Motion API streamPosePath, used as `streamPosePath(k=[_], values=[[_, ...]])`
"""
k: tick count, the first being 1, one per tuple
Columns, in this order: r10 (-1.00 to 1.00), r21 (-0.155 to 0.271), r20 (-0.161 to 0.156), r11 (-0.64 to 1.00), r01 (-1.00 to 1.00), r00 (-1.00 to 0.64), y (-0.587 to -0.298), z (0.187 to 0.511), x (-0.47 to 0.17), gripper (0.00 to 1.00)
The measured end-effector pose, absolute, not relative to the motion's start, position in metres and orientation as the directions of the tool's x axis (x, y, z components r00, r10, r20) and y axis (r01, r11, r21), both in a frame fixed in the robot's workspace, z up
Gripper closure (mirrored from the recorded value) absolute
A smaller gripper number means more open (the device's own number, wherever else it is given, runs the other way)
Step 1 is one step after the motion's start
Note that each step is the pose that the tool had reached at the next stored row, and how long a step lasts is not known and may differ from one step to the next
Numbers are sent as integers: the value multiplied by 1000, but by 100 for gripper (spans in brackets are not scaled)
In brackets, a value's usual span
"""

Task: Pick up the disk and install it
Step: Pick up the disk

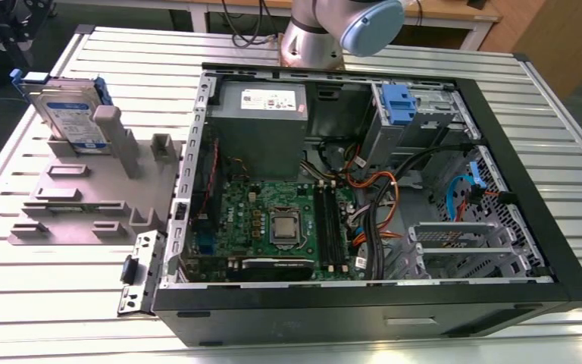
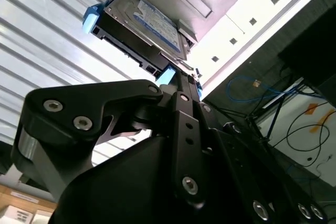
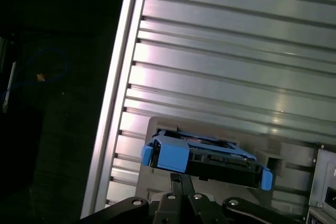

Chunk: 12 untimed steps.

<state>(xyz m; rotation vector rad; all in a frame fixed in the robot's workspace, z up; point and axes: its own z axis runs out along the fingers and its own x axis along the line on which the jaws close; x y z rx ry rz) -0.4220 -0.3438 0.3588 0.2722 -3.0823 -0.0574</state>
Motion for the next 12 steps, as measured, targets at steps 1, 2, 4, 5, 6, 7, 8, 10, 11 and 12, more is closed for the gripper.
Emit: streamPosePath(k=[1,2,4,5,6,7,8,10,11,12], values=[[-183,41,43,983,-181,-982,-344,359,-422,89],[-191,41,43,981,-189,-981,-344,359,-422,89],[-207,41,43,978,-205,-977,-344,359,-422,89],[-215,41,43,976,-213,-976,-344,359,-422,89],[-219,41,43,975,-218,-975,-344,359,-422,89],[-220,41,43,975,-218,-975,-344,359,-422,89],[-220,41,43,975,-218,-975,-344,359,-422,89],[-220,41,43,975,-218,-975,-344,359,-422,89],[-220,41,43,975,-218,-975,-344,359,-422,89],[-220,41,43,975,-218,-975,-344,359,-422,89]])
